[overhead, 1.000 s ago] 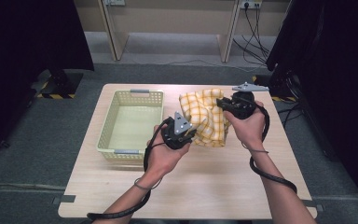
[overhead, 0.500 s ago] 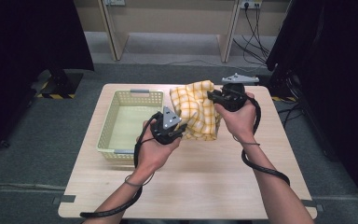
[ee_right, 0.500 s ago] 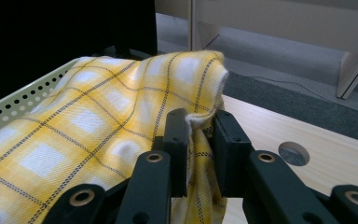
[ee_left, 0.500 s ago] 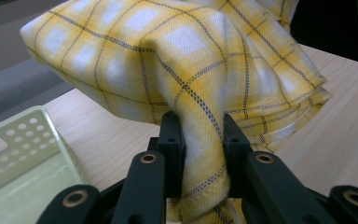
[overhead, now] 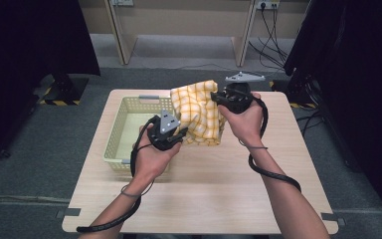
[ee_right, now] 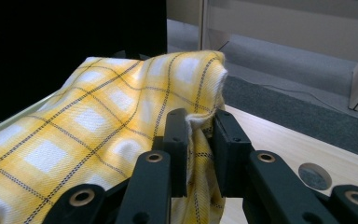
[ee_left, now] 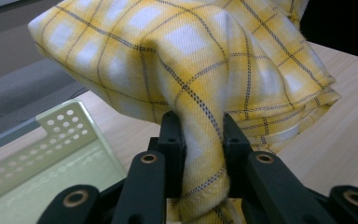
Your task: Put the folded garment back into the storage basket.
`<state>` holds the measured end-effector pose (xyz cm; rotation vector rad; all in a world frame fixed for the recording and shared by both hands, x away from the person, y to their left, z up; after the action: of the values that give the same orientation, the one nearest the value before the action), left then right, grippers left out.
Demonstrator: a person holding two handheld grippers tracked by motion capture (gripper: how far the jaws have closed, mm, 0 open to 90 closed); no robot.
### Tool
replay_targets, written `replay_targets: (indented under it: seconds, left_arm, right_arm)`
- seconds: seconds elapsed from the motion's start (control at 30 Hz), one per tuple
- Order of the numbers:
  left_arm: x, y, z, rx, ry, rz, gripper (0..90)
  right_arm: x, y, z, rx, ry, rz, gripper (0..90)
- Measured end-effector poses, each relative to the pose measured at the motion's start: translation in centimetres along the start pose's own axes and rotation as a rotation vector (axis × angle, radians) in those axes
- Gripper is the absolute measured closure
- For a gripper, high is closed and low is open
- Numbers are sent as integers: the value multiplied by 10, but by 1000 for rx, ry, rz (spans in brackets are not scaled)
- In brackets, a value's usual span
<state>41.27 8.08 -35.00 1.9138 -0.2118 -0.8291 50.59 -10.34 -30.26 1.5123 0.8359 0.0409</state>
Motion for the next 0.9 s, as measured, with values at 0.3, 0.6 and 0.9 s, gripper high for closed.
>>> replay_targets:
  seconds: [0.3,0.6,0.9]
  left_arm:
    - [-11,-7,-13,-12,28,-4,758]
    - [-22,-13,-27,-17,57,-14,758]
    - [-32,-22,-40,-27,84,-27,758]
  right_arm:
    - [11,8,-19,-20,18,2,776]
    - [22,16,-37,-31,42,6,776]
    - [30,21,-54,-44,64,4,776]
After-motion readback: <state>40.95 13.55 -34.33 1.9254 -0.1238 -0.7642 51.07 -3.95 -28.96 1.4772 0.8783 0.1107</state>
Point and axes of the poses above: each handheld gripper's, and its own axes: x roughly forward along the jaws, y roughly out of its top, z roughly to its right, the point moved 4 cm from there along x, roughly forward along the jaws, and after that the axes turned 9 degrees about x, right-handed, at the moved point
